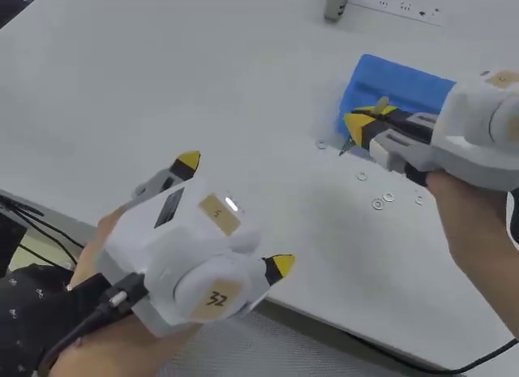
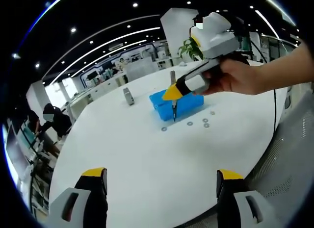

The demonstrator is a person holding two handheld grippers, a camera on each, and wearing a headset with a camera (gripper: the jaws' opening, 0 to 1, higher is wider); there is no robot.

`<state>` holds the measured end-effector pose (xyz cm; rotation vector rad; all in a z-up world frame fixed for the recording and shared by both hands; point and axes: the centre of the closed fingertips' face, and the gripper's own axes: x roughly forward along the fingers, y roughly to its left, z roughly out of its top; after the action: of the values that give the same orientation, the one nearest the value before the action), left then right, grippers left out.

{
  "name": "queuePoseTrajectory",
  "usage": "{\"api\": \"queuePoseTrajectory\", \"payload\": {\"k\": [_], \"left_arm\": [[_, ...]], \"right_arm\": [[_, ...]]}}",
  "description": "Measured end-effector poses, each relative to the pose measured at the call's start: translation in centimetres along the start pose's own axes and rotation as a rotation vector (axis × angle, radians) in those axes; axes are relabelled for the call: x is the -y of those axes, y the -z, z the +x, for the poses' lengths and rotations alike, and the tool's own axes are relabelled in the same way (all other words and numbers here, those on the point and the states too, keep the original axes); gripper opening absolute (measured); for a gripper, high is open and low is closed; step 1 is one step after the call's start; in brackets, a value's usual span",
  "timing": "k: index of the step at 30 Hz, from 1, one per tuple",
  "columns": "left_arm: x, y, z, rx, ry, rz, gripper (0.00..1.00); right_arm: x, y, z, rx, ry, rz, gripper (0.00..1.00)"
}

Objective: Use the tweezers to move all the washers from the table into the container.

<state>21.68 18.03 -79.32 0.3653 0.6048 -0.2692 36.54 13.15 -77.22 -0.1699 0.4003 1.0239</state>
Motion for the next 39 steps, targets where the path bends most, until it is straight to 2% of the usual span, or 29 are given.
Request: {"api": "queuePoseTrajectory", "payload": {"k": [3, 5, 9, 13, 16, 24, 26, 32, 35, 39], "left_arm": [[-0.1, 0.0, 0.0, 0.003, -0.004, -0.003, 0.95], [-0.1, 0.0, 0.0, 0.002, -0.004, -0.001, 0.95], [-0.1, 0.0, 0.0, -0.001, -0.007, -0.001, 0.95], [0.0, 0.1, 0.0, -0.005, -0.002, -0.001, 0.95], [-0.1, -0.3, -0.1, 0.016, -0.002, -0.014, 0.95], [0.0, 0.0, 0.1, -0.002, 0.002, -0.005, 0.96], [0.0, 0.1, 0.1, -0.004, 0.0, -0.002, 0.96], [0.0, 0.1, 0.1, -0.008, -0.002, -0.002, 0.95], [-0.1, 0.2, 0.1, -0.013, -0.004, 0.0, 0.95], [0.0, 0.2, 0.1, -0.013, -0.003, 0.001, 0.95]], "right_arm": [[0.1, -0.1, 1.3, 0.004, -0.007, 0.008, 0.02], [0.3, -0.1, 1.6, 0.005, -0.008, 0.014, 0.02], [0.4, 0.6, 2.6, -0.013, -0.004, 0.009, 0.02], [0.8, 1.0, 2.7, -0.018, -0.003, 0.022, 0.03], [1.1, 1.3, 3.0, -0.024, 0.009, 0.021, 0.02], [1.0, 1.1, 3.0, -0.024, -0.001, 0.03, 0.03], [1.0, 1.0, 3.1, -0.023, 0.007, -0.007, 0.03], [0.9, 0.9, 3.4, -0.028, -0.005, -0.002, 0.02], [0.5, 1.1, 3.3, -0.034, -0.011, -0.035, 0.02], [0.1, 1.5, 3.0, -0.036, -0.019, -0.042, 0.02]]}}
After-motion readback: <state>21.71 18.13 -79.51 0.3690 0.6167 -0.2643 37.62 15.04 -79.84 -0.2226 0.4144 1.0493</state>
